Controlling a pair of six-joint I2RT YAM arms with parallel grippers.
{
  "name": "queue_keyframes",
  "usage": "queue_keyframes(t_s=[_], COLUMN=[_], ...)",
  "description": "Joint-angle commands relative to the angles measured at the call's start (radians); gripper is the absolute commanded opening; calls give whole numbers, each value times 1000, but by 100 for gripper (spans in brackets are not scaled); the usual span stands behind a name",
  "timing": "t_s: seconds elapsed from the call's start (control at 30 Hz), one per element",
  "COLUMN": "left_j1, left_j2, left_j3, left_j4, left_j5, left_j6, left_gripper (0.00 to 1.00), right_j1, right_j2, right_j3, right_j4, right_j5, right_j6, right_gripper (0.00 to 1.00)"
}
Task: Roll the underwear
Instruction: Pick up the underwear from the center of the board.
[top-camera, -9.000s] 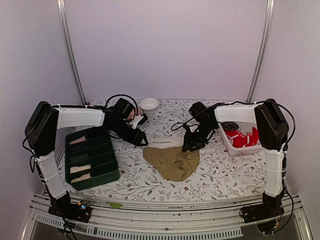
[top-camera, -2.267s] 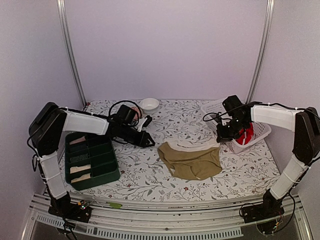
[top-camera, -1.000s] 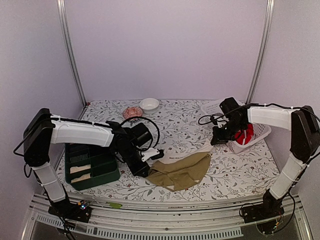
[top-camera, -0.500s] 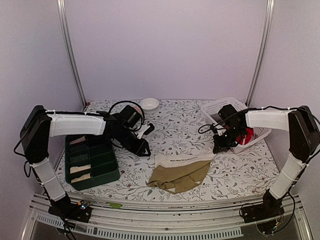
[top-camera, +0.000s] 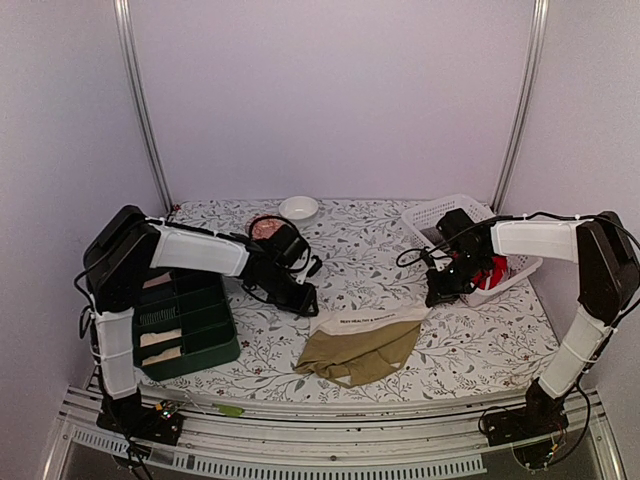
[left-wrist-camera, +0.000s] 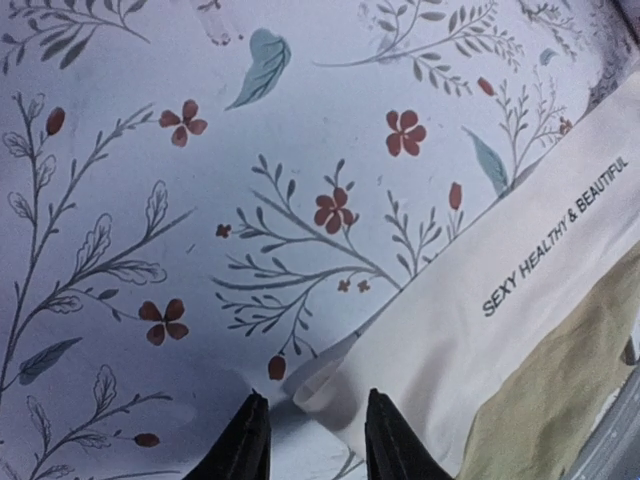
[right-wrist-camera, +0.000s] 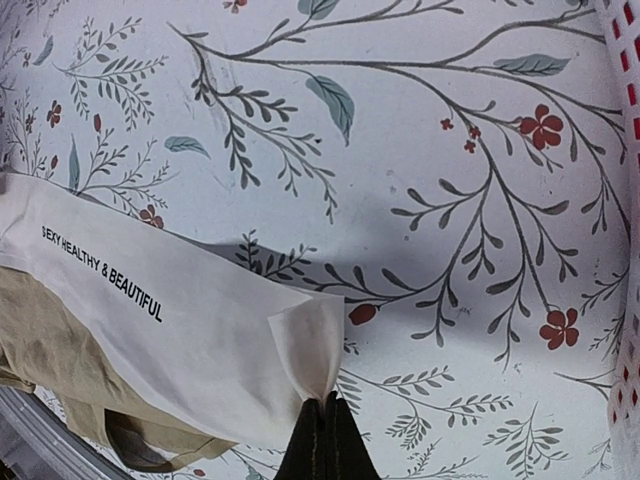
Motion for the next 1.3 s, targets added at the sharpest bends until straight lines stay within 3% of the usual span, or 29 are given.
queue_keyframes(t_s=[0.0,0.1,0.23,0.33,0.57,0.9,1.03,1.27], left_j1=[-35,-52,-93,-120,-45,38,36,-34], left_j2=[44,75,140,149,-91,-364,-473,-735], left_j3=[36,56,117,141,149,252,172,-55], left_j4=[17,-8,-107,-159,-83,37,103,190], left_j5=[-20,-54,-154,-224,-348,-394,-371,-295], left_j6=[-17,-17,8,29,49,233,259,277], left_gripper=[35,33,21,0,0,0,0,0], right_j1=[2,0,0,0,0,-2,-1,52], right_j2=[-6,-4,2,4,-22,-184,-278,-484], right_j3=[21,29,44,59,169,298,276,92], right_j4=[18,19,20,25,94,300,381,474], right_j5=[-11,-12,-13,-17,-51,10,20,-125], right_j6=[2,1,2,1,18,6,-2,25], right_gripper=[0,0,0,0,0,0,0,0])
